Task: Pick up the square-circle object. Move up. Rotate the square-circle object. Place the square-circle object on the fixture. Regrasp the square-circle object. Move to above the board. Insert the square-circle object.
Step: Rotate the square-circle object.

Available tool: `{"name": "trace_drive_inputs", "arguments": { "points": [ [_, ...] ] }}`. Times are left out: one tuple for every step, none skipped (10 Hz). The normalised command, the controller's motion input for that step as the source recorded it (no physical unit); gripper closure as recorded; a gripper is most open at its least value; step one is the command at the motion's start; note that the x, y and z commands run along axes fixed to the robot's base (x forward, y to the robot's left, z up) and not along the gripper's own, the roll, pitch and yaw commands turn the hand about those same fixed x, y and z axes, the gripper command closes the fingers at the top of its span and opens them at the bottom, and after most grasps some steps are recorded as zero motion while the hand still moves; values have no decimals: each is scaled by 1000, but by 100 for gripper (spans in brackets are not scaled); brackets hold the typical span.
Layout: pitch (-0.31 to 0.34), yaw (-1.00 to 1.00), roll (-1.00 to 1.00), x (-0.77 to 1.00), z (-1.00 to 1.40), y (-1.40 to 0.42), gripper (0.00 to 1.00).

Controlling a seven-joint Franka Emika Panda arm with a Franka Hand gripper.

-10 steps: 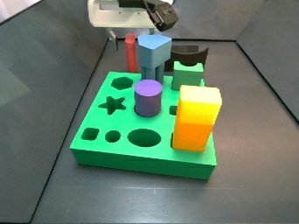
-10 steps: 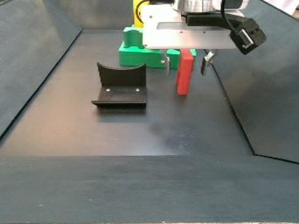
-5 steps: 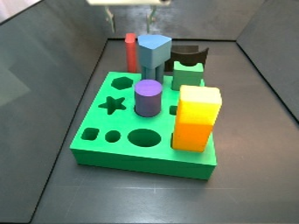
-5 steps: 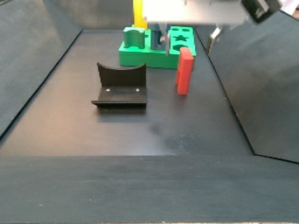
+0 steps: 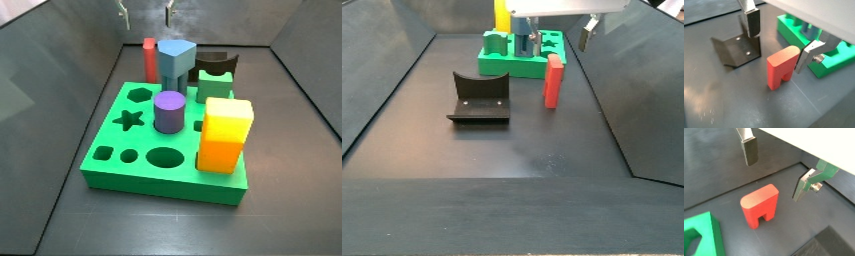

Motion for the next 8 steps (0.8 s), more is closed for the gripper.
{"name": "trace_drive_inputs", "arguments": {
  "points": [
    [4,1000,-1,31,-34,20,0],
    [4,1000,-1,30,-28,17,0],
    [4,1000,-1,28,-24,14,0],
    [4,1000,-1,28,-24,13,0],
    [4,1000,-1,28,-24,12,0],
    [4,1000,-1,28,-24,12,0],
    [4,1000,-1,28,-24,11,0],
    [4,1000,-1,28,-24,11,0]
  ]
}}
